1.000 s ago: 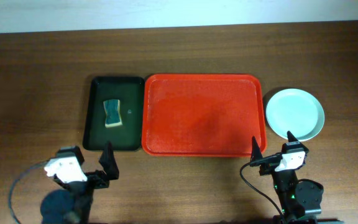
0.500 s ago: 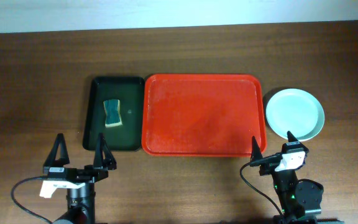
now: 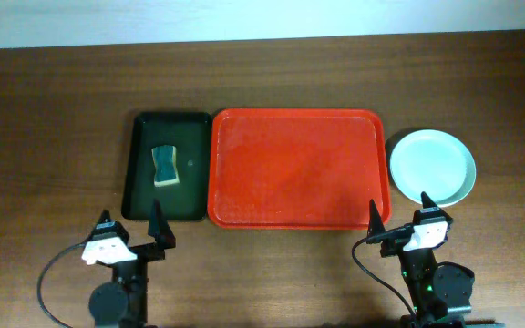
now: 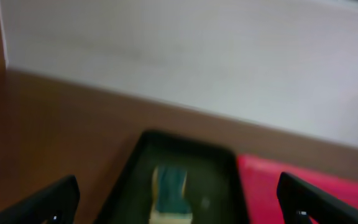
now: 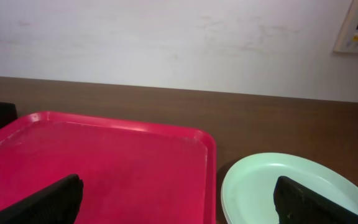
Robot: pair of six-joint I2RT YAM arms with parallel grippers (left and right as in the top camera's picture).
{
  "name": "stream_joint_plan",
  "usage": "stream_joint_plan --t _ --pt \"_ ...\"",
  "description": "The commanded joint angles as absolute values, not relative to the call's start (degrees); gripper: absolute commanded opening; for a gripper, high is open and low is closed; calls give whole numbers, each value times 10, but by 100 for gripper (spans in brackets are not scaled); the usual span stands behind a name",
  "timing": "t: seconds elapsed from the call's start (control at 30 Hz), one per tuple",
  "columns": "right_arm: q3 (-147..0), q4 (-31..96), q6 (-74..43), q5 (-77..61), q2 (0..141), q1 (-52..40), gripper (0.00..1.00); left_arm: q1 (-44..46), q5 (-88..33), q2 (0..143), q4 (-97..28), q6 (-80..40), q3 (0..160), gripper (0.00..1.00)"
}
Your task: Clean dirty plates on tray and stack at the side
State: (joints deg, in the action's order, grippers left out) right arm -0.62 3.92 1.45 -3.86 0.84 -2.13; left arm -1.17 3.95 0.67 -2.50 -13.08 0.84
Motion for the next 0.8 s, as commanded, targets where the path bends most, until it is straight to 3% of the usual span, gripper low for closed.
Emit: stream_joint_plan --t 0.0,0.3,0.77 --pt "-3 43 8 -32 5 -18 98 -14 56 3 -43 -82 5 99" --pt "-3 43 8 -32 5 -18 99 -14 -6 3 -48 21 5 99" --pt "-3 43 8 -32 5 -18 99 10 -2 3 -47 22 5 99"
